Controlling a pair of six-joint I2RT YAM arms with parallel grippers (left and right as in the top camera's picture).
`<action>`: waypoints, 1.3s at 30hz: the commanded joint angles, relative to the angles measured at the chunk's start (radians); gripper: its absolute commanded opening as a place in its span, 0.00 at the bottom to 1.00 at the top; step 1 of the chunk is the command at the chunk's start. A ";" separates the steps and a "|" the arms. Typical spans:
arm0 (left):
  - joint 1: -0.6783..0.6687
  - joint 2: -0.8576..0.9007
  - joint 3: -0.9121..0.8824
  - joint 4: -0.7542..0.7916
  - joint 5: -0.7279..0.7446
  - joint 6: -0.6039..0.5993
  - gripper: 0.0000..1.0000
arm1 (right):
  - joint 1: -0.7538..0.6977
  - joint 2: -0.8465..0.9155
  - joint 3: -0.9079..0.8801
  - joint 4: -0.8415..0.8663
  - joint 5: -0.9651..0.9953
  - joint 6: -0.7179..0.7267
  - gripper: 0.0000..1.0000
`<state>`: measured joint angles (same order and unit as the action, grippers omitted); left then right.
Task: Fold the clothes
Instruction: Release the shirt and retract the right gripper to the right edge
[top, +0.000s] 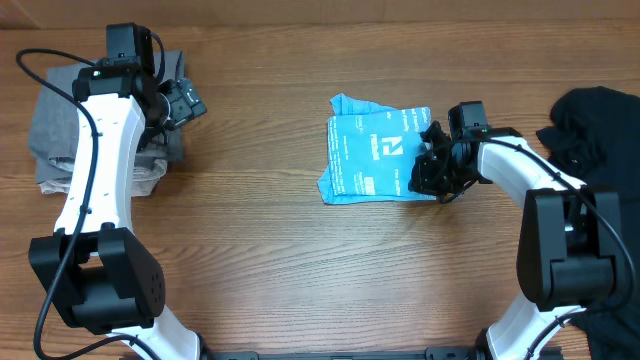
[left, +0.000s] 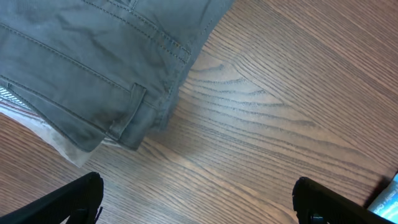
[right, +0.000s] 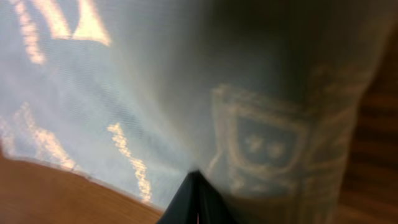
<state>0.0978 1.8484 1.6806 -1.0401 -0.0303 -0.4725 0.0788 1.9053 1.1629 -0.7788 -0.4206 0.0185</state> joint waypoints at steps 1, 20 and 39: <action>-0.006 -0.025 0.023 0.001 -0.003 -0.011 1.00 | 0.004 -0.054 0.160 -0.059 -0.073 -0.042 0.04; -0.006 -0.025 0.023 0.001 -0.003 -0.011 1.00 | 0.004 0.127 0.340 0.128 0.186 0.033 0.12; -0.006 -0.025 0.023 0.001 -0.003 -0.011 1.00 | -0.059 -0.005 0.547 0.043 0.237 0.117 0.29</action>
<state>0.0978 1.8484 1.6806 -1.0401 -0.0303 -0.4725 0.0681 2.0670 1.6146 -0.7074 -0.2012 0.0975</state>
